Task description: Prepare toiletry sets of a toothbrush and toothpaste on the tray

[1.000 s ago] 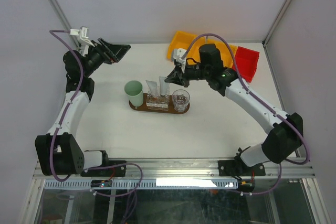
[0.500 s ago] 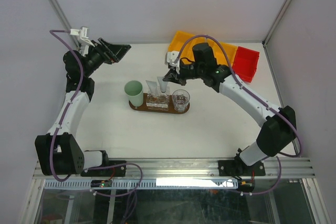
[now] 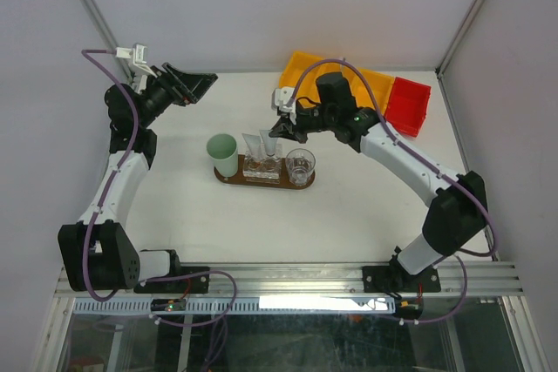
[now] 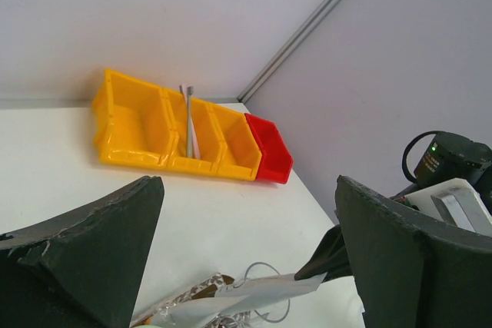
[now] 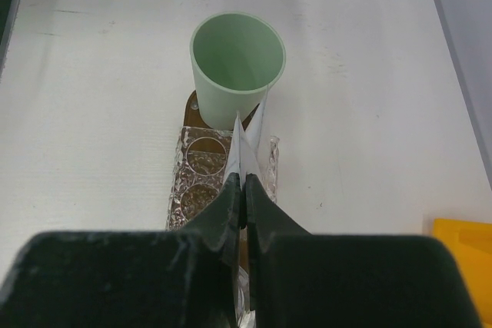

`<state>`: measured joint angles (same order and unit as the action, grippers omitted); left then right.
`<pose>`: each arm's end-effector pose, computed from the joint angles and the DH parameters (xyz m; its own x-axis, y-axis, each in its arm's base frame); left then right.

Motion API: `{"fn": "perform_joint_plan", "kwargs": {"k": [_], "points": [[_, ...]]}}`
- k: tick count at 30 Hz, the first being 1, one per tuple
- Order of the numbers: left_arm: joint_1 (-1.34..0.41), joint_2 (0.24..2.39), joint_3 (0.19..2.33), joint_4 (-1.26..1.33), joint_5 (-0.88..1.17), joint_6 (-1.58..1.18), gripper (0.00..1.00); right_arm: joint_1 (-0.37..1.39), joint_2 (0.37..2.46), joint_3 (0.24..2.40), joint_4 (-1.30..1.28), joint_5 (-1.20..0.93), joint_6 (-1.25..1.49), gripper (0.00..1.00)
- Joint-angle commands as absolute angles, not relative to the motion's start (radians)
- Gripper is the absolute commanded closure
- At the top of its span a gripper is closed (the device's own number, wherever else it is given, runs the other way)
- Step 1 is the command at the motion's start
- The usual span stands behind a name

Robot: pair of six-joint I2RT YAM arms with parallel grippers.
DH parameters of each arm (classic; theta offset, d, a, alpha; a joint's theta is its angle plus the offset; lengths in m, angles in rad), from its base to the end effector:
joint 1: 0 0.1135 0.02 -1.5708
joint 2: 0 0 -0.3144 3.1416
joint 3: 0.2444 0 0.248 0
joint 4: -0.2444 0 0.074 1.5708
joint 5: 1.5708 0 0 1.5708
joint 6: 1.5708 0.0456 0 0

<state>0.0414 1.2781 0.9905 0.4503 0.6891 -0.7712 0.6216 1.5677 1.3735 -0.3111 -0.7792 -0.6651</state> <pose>0.2858 -0.0172 0.4215 -0.2986 -0.5508 -0.7794 0.5394 0.5763 -0.6139 0.2739 0.2356 0.3888 0.2545 -0.3578 -0.8984 -0.9622 -0.0006 -0.2724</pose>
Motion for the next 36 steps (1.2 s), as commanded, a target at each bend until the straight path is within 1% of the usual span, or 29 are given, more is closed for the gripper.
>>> {"fn": "perform_joint_plan", "kwargs": {"k": [1, 36], "points": [[0.052, 1.271, 1.018, 0.503, 0.708, -0.782, 0.01, 0.627, 1.57, 1.418, -0.248, -0.812, -0.688, 1.0], [0.053, 1.273, 1.011, 0.535, 0.724, -0.81, 0.01, 0.626, 1.613, 1.377, -0.204, -0.78, -0.678, 1.0]]}}
